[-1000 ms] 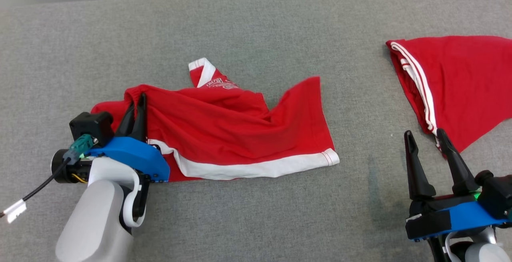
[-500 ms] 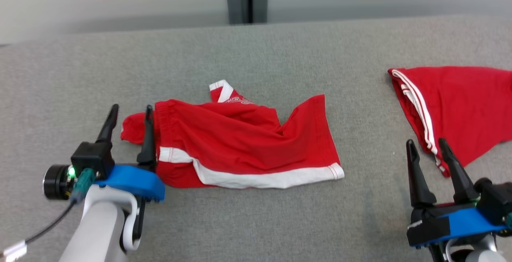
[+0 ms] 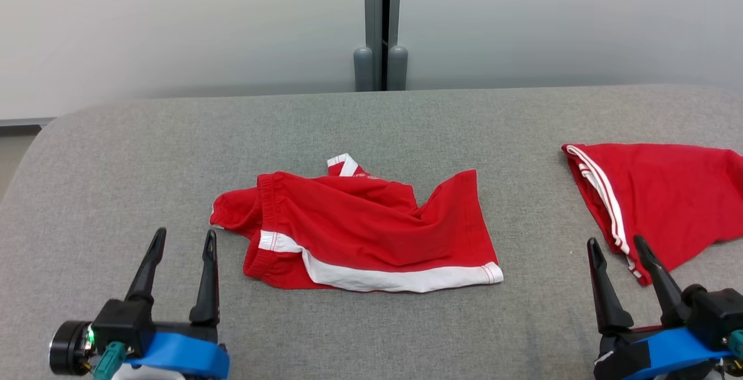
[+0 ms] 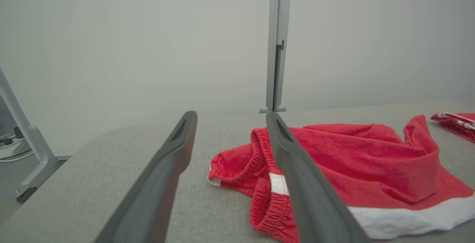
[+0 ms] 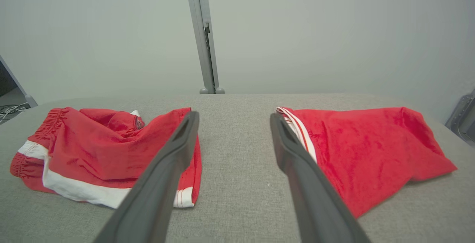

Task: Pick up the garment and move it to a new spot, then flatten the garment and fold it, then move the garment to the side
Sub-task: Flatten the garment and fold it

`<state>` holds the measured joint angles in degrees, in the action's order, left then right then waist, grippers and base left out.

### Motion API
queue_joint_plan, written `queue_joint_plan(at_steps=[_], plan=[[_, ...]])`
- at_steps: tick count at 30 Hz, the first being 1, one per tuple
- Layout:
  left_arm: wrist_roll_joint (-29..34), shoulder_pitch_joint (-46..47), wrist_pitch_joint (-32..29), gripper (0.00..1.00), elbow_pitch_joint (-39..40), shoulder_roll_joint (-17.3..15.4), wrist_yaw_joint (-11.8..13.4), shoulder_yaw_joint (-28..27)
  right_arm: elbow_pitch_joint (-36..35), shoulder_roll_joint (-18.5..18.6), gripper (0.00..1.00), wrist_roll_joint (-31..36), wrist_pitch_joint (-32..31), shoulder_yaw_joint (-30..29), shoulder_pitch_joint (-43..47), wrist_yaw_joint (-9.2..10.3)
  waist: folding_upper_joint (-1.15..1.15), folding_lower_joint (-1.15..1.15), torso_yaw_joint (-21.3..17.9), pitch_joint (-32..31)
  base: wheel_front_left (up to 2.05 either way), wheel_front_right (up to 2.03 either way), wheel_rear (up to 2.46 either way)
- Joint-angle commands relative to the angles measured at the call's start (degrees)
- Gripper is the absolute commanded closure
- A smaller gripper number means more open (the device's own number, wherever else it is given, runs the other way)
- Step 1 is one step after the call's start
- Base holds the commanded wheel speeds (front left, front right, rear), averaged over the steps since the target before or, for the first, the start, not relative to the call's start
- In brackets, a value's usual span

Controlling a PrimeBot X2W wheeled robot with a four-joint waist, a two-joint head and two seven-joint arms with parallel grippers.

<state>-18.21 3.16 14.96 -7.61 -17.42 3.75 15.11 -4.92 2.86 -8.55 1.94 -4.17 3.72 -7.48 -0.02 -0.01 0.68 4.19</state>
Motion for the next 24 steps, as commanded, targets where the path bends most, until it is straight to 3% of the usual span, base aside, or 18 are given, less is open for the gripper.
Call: queue_joint_plan(at_steps=[1, 15, 19, 24], plan=[[-0.51, -1.07, -0.13, 0.00, 0.33, -0.30, 0.32, -0.35, -0.30, 0.09, 0.00, -0.18, -0.34, 0.10, 0.87, -0.03, 0.02, 0.01, -0.12, -0.40, 0.00, 0.00, 0.00], [-1.09, -2.19, -1.36, 0.00, 0.59, -1.46, 0.50, 0.18, -1.46, 0.08, 0.00, -0.43, -1.28, 0.09, 1.85, -0.03, 0.02, 0.01, 0.21, -0.30, 0.00, 0.00, 0.00], [-1.10, 1.41, -3.40, 0.00, 0.05, -1.45, -1.64, 1.98, -1.82, 0.08, 0.00, -0.65, -1.46, 0.41, 0.89, -0.03, 0.02, 0.01, 0.15, 1.53, 0.00, 0.00, 0.00], [-3.13, 7.12, -10.44, 0.00, -4.49, -1.14, -6.16, 4.92, -1.28, 0.07, 0.00, -0.58, -1.24, 1.70, -0.74, -0.03, 0.02, 0.01, -0.76, 4.49, 0.00, 0.00, 0.00]])
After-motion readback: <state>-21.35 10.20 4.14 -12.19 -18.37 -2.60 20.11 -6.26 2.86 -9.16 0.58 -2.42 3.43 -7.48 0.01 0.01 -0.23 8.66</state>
